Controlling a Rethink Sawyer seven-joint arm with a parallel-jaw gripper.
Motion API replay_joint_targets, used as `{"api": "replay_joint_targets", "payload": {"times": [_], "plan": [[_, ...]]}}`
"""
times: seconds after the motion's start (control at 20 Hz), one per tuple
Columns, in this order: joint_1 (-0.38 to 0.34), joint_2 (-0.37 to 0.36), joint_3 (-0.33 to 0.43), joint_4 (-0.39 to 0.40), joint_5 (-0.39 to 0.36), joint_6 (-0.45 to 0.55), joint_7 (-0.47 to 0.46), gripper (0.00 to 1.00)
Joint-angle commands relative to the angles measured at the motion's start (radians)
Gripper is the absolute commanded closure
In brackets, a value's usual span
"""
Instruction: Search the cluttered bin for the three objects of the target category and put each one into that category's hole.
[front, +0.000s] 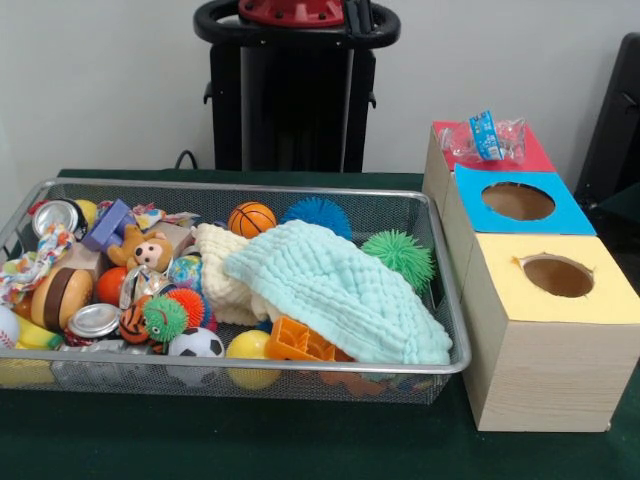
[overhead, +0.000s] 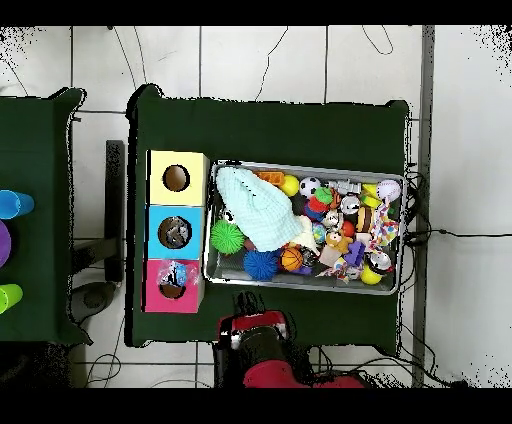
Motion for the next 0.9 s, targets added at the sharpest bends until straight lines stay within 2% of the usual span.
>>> {"api": "replay_joint_targets", "payload": {"times": [0.05, 0.2, 0.4, 0.65, 0.9], "plan": [[-0.099, 0.207, 0.165, -0.126, -0.142, 0.461, -0.236, 1.00], [-0.093, 0.217, 0.179, -0.132, -0.151, 0.465, -0.206, 1.00], [-0.058, 0.252, 0.154, -0.109, -0.213, 0.429, -0.136, 1.00], [0.016, 0.269, 0.096, -0.090, -0.279, 0.381, -0.042, 1.00], [0.062, 0.261, 0.057, -0.087, -0.301, 0.346, 0.009, 1.00]]}}
